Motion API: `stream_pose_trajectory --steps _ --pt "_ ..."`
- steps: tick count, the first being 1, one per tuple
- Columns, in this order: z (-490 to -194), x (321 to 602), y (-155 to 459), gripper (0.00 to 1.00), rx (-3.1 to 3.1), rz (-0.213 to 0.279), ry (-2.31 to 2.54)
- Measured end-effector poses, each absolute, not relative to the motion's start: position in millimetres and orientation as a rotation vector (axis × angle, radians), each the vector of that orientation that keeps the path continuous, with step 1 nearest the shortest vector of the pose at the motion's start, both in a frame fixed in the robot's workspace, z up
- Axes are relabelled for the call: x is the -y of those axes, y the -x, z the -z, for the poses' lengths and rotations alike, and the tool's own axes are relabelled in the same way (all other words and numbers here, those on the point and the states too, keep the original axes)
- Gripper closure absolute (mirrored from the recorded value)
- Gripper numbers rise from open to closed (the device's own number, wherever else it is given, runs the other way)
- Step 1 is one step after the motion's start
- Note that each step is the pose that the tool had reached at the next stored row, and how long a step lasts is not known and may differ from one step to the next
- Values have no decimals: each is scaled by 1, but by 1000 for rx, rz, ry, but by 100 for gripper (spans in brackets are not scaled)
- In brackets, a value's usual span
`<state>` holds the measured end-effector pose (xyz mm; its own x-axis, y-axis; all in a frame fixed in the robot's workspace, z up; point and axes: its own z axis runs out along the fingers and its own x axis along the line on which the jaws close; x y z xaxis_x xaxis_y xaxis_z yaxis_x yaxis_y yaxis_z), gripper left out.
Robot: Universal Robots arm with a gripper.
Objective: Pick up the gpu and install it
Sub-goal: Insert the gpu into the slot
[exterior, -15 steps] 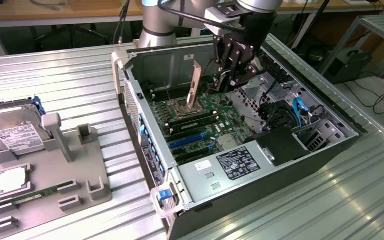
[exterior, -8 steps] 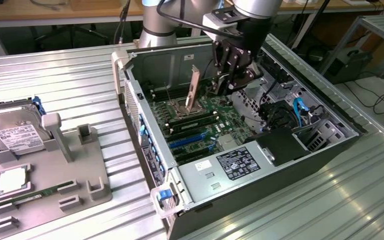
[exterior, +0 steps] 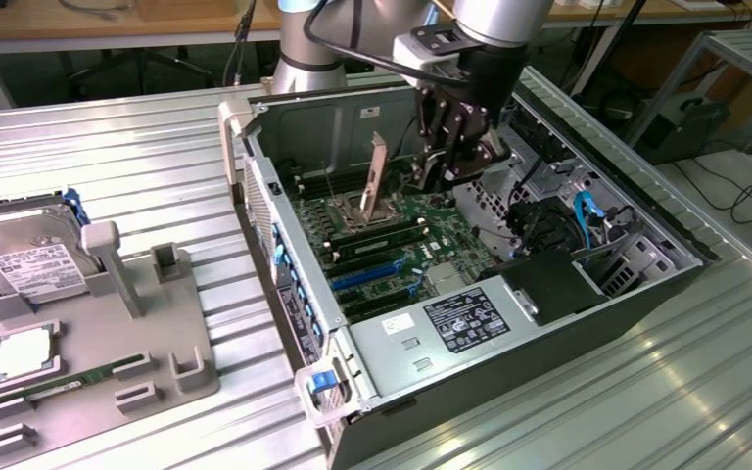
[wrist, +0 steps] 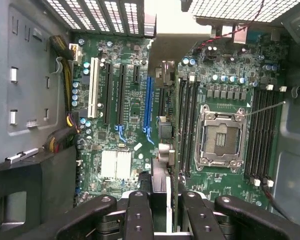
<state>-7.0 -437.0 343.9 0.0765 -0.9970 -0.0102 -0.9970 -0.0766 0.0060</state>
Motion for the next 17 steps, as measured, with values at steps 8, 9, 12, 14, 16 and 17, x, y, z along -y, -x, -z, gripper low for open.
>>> stream_pose_trajectory --steps 8,9,12,14,16,17 --pt "-340 437 7 72 -2130 -24 2300" --pt "-340 437 7 72 -2130 -25 2300" --pt "-337 437 8 72 -2129 -26 2299" --pt "-336 437 9 72 -2129 -27 2299" --pt "-335 437 9 72 -2128 -28 2298" --pt "-334 437 9 72 -2128 -28 2298"
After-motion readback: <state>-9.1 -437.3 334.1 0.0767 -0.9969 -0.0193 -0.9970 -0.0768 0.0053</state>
